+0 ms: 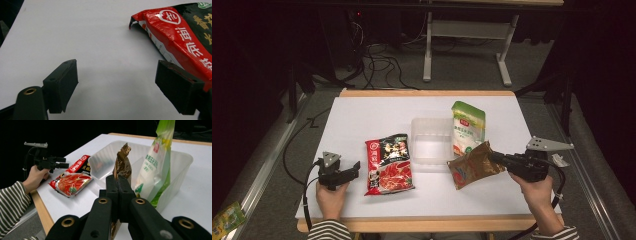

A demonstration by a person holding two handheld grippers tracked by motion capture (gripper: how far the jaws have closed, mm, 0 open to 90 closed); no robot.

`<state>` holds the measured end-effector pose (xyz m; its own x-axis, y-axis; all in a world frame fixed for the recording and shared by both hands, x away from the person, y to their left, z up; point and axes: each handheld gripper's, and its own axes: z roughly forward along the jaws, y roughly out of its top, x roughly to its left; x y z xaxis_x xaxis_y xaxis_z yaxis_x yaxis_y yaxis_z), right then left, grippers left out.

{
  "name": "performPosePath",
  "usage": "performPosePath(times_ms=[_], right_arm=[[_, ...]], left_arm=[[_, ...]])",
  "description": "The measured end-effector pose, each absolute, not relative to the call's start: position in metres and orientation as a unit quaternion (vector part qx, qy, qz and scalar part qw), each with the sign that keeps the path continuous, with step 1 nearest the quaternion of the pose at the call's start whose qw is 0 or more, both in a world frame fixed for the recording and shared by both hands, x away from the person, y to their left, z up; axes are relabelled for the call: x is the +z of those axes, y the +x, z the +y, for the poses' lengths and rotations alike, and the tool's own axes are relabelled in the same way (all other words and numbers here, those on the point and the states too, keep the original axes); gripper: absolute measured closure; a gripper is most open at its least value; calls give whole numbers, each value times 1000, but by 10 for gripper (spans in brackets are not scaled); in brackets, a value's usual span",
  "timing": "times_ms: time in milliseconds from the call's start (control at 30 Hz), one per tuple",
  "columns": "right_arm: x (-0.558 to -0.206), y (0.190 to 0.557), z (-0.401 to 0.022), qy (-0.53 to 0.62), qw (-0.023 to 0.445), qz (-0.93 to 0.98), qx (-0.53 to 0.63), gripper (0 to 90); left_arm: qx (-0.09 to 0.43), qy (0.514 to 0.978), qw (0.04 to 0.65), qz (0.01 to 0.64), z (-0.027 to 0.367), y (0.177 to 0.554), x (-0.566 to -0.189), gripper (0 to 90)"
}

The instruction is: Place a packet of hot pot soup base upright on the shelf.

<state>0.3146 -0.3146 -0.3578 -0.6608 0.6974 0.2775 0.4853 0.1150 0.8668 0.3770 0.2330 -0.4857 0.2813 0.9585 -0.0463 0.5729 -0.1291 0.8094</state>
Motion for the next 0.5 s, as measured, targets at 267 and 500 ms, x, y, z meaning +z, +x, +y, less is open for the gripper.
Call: performPosePath(times_ms=[267, 500], right_arm=[[-342, 318, -313, 392, 90, 736, 545, 900], [-330, 322, -309, 387, 78, 734, 553, 900]], left_arm=[[255, 706, 377, 542, 233, 377, -486, 189], [255, 706, 378, 542, 234, 377, -486, 186]])
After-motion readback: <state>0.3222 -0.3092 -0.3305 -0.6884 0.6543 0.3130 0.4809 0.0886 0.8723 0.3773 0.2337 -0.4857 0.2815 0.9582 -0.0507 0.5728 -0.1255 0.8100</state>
